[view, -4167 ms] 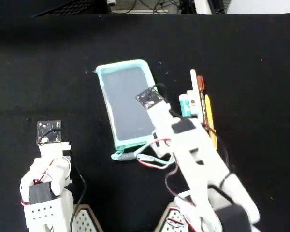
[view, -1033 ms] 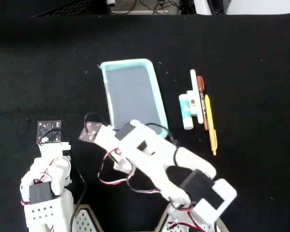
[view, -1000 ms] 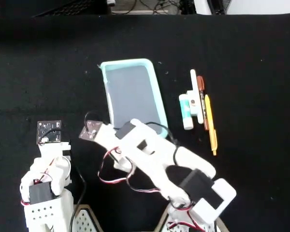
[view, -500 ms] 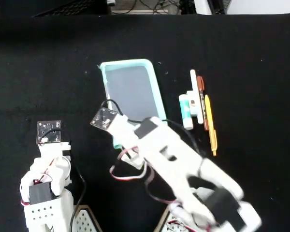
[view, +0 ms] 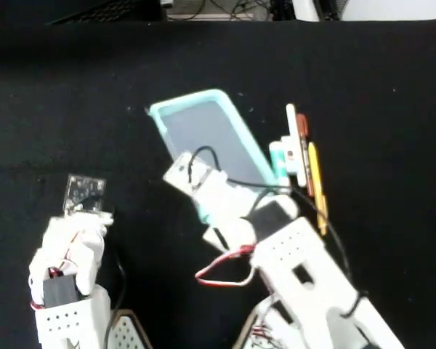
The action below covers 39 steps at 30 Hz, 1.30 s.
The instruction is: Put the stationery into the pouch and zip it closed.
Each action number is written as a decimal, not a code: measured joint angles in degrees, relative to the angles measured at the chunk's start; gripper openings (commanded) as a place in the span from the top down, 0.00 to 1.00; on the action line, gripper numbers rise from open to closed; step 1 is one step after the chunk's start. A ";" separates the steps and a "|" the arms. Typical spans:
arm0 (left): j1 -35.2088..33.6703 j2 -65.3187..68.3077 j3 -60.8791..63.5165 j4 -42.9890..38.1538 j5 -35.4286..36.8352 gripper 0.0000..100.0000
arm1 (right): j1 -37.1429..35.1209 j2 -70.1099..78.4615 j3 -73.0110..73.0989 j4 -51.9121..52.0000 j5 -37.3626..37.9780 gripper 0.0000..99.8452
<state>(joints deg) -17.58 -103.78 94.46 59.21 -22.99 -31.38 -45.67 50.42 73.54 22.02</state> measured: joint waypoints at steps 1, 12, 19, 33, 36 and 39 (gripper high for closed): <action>0.00 0.00 -1.85 -0.70 0.35 0.95 | 0.00 -0.88 -2.37 1.93 0.53 0.99; 8.53 18.99 -36.57 3.16 8.79 0.86 | 0.00 0.97 -29.89 10.29 6.07 0.99; 12.04 47.56 -48.88 0.79 17.67 0.85 | 0.09 12.22 -45.19 10.29 9.23 0.99; 12.04 42.11 -50.11 8.62 29.63 0.85 | -8.18 18.64 -58.46 18.20 11.34 0.99; 12.04 37.89 -47.03 8.09 29.63 0.85 | -10.64 18.64 -58.46 18.29 11.34 0.99; 12.04 32.44 -44.66 8.09 29.63 0.85 | -11.60 18.64 -57.32 18.11 11.34 0.99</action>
<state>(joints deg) -5.54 -71.34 49.80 67.30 6.64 -42.99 -27.03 -6.90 91.65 33.36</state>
